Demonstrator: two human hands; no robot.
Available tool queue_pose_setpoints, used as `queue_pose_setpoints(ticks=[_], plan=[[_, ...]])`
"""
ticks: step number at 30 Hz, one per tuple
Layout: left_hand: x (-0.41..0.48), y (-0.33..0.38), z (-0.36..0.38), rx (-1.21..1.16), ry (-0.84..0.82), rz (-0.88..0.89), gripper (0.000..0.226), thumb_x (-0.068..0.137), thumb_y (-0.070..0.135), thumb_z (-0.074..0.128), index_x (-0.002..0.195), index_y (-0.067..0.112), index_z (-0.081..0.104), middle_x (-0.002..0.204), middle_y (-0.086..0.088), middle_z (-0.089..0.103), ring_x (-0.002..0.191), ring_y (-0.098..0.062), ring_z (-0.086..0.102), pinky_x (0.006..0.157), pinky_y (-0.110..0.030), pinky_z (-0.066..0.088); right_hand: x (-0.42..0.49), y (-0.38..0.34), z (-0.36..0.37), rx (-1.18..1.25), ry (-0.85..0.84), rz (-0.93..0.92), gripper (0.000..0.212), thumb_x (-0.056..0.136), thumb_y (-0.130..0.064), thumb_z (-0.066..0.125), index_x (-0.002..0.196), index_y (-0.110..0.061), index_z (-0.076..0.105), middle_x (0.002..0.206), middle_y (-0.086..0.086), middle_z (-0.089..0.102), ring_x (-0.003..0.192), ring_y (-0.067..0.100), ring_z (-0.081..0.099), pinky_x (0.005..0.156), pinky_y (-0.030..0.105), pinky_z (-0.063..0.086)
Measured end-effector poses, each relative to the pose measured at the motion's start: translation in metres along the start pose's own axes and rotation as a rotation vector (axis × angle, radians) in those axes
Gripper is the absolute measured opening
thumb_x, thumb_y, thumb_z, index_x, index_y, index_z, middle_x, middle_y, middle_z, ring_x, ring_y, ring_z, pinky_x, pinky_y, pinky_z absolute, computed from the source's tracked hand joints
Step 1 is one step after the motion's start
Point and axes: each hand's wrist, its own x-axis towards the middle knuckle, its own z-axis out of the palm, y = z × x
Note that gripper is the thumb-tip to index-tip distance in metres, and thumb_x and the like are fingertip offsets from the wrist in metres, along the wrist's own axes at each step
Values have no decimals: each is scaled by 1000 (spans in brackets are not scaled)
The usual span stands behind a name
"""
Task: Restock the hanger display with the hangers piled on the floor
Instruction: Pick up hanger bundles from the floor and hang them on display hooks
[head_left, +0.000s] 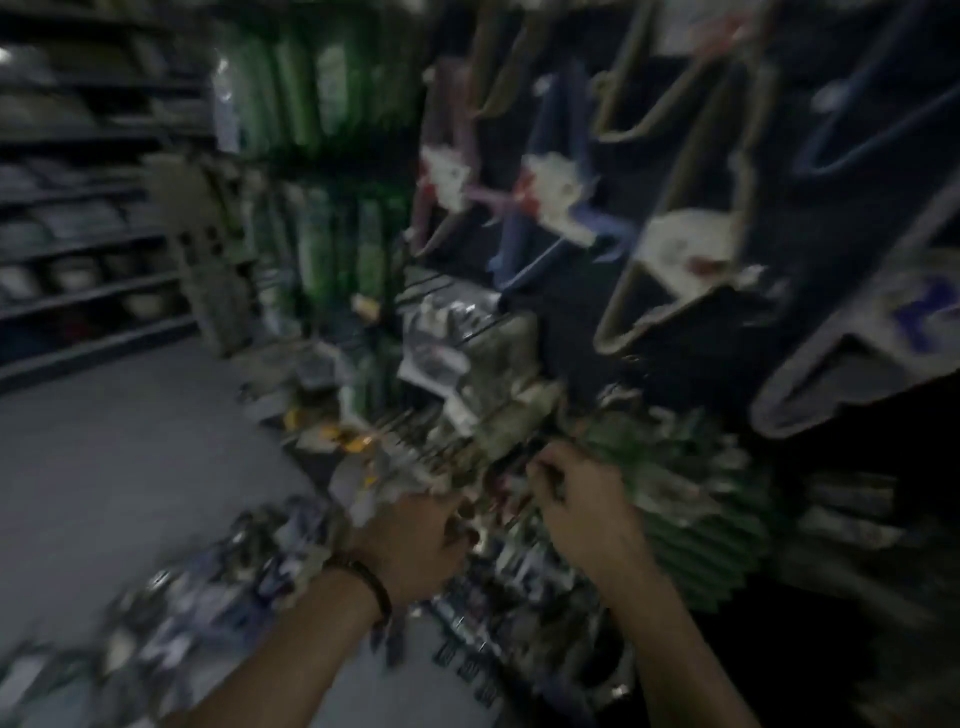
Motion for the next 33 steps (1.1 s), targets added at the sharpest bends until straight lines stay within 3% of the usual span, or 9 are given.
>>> queue_pose_setpoints(ticks=[4,6,8,11,16,21,27,30,33], plan=[[-105,-140,27,-68,-80,-259,30,108,46,44,124,27,61,114,-2,69,98,-26,65,84,-37,54,-40,-66,158,-10,-528,-48,15,106,-34,53,99,-23,60,85,0,63,75,19,59,70,45,53],[-158,-198,35,-121,-126,-402,30,107,47,48,129,31,60,120,3,68,107,-23,66,93,-38,53,-61,-98,221,-3,-683,-56,18,103,-37,57,102,-21,65,95,1,68,86,20,63,79,42,54],[-200,-246,41,-171,-147,-490,29,104,49,51,124,32,63,111,6,70,103,-19,68,92,-39,54,-74,-125,274,11,-776,-29,20,100,-38,63,100,-18,67,96,3,69,88,22,65,78,38,54],[-239,-304,47,-238,-175,-610,27,101,51,53,118,33,65,110,6,72,102,-18,68,90,-35,55,-77,-162,340,47,-889,43,18,100,-37,65,94,-20,64,84,0,67,73,16,66,62,33,54],[-255,-367,44,-372,-202,-745,25,96,54,54,112,38,67,111,10,73,100,-11,69,93,-36,58,-53,-192,416,-37,-985,48,22,98,-45,63,95,-24,65,97,-4,69,88,12,65,80,35,57],[-221,-448,47,-423,-215,-822,25,102,44,55,119,32,69,117,4,73,104,-15,70,94,-35,58,14,-202,506,-103,-1084,49,23,101,-45,59,106,-24,66,107,0,70,95,18,66,85,35,56],[-155,-558,82,-502,-257,-921,23,106,30,53,121,23,69,119,6,71,108,-11,68,95,-19,51,97,-169,662,-36,-1206,114,23,104,-37,59,113,-17,65,112,3,69,98,18,61,77,29,44],[-118,-624,123,-636,-291,-1044,12,105,32,55,114,31,64,107,11,67,96,-7,67,93,-23,55,123,-133,758,-11,-1253,269,20,99,-35,65,107,-17,66,106,3,69,98,20,64,79,29,48],[-69,-700,183,-773,-305,-1139,25,104,33,58,127,24,63,117,1,66,108,-16,67,99,-32,55,138,-88,857,-31,-1315,378,25,94,-37,72,95,-13,65,87,5,65,91,33,68,70,33,47]])
